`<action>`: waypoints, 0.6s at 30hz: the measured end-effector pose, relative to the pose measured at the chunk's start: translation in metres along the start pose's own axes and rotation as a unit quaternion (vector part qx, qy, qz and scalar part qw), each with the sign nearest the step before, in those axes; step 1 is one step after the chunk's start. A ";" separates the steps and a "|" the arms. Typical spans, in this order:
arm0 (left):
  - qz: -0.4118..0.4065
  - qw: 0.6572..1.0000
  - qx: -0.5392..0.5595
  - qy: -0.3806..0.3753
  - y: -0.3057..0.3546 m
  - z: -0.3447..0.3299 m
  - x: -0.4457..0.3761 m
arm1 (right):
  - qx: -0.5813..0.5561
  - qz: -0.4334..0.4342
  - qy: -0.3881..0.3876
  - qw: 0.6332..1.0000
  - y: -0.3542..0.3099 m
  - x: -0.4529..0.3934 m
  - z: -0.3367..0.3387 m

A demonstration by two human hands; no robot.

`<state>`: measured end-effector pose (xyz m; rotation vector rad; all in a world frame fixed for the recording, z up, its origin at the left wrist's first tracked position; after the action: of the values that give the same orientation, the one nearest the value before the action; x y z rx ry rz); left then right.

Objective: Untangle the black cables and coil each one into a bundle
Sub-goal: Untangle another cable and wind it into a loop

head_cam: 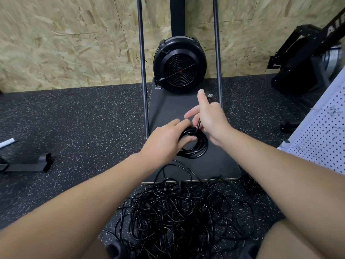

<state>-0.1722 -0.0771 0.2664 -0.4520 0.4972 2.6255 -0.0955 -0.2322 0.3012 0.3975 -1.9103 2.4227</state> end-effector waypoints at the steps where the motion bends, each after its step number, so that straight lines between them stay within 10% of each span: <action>1: 0.002 1.000 0.019 0.000 -0.001 0.000 0.001 | -0.010 -0.013 -0.030 0.999 -0.001 -0.001 0.000; 9: 0.192 0.970 0.135 0.057 -0.026 0.002 0.006 | 0.108 -0.014 -0.264 0.958 0.028 -0.007 0.002; 18: 0.214 0.971 0.091 0.060 -0.019 0.002 0.004 | 0.193 0.048 -0.150 0.968 0.041 0.000 -0.023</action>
<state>-0.1673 -0.0587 0.2619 -0.4904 0.9624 2.9297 -0.1068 -0.2206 0.2571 0.7402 -1.5628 2.9510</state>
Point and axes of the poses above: each hand's wrist, its own x-axis away from the middle knuckle, its own z-axis out of the back of the hand, y = z × x, the point moved 3 cm from there along -x, towards the middle knuckle, and after that the axes turned 7 degrees about -z, right-handed, at the moved point
